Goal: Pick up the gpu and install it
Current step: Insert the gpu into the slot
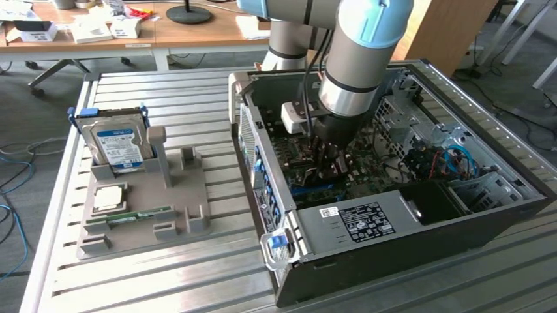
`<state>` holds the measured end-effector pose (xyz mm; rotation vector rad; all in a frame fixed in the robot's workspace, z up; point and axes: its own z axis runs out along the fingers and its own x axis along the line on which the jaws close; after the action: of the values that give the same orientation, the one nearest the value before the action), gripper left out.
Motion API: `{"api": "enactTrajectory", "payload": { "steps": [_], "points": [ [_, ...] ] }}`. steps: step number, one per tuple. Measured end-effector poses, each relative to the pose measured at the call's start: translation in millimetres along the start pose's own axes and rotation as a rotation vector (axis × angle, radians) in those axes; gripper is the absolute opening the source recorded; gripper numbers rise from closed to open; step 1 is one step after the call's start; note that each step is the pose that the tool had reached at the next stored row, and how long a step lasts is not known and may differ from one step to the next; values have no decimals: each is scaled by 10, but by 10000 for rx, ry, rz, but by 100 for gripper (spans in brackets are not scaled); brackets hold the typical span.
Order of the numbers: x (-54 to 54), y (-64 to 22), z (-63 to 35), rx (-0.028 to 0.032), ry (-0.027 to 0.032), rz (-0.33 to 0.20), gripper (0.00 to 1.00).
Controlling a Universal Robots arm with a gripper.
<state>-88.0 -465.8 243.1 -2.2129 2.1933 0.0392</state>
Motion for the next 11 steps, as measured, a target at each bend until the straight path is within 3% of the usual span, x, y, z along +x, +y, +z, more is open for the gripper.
{"api": "enactTrajectory", "payload": {
  "steps": [11],
  "points": [
    [-2,0,38,1,0,4,27]
  ]
}}
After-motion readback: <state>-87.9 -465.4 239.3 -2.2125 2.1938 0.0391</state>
